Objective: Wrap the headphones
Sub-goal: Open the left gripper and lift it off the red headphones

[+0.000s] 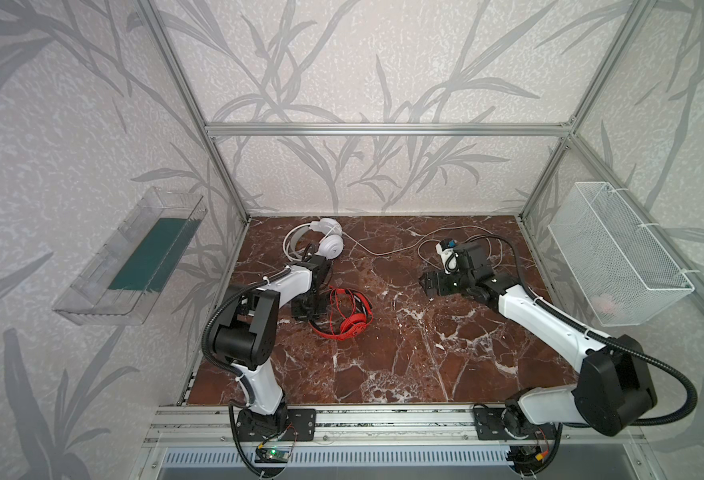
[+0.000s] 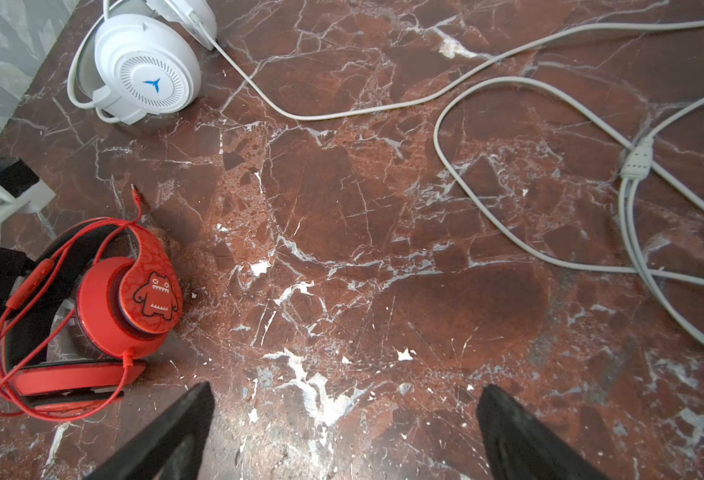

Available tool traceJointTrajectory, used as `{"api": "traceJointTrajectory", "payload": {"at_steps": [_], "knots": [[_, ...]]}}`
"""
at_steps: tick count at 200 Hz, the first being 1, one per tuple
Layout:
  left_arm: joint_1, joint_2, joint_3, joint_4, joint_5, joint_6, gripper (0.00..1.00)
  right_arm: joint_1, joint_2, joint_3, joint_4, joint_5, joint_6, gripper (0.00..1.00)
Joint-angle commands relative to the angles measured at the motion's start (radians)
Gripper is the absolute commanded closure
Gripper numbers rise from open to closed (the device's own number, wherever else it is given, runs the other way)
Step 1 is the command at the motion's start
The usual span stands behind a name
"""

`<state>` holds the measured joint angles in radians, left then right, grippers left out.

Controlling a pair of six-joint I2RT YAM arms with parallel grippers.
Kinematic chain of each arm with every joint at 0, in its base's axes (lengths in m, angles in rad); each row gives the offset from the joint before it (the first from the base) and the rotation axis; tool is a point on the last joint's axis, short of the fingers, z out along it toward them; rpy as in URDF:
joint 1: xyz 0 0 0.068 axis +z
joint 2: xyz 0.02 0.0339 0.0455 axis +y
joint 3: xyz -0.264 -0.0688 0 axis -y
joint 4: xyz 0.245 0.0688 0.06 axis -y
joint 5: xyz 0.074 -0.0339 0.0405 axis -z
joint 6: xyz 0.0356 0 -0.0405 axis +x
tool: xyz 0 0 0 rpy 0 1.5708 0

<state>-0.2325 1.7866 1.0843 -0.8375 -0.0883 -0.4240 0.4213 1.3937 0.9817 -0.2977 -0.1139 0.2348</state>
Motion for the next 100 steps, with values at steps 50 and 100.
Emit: {"api": "traceJointTrajectory", "payload": {"at_steps": [50,100], "knots": [[0.022,0.053,-0.012,-0.058,-0.108,0.066,0.73,-0.004,0.019,0.038,-0.013,-0.009,-0.009,0.01],[0.037,0.049,0.011,-0.073,-0.125,0.095,0.66,-0.004,0.018,0.041,-0.017,-0.010,-0.009,0.01]]}}
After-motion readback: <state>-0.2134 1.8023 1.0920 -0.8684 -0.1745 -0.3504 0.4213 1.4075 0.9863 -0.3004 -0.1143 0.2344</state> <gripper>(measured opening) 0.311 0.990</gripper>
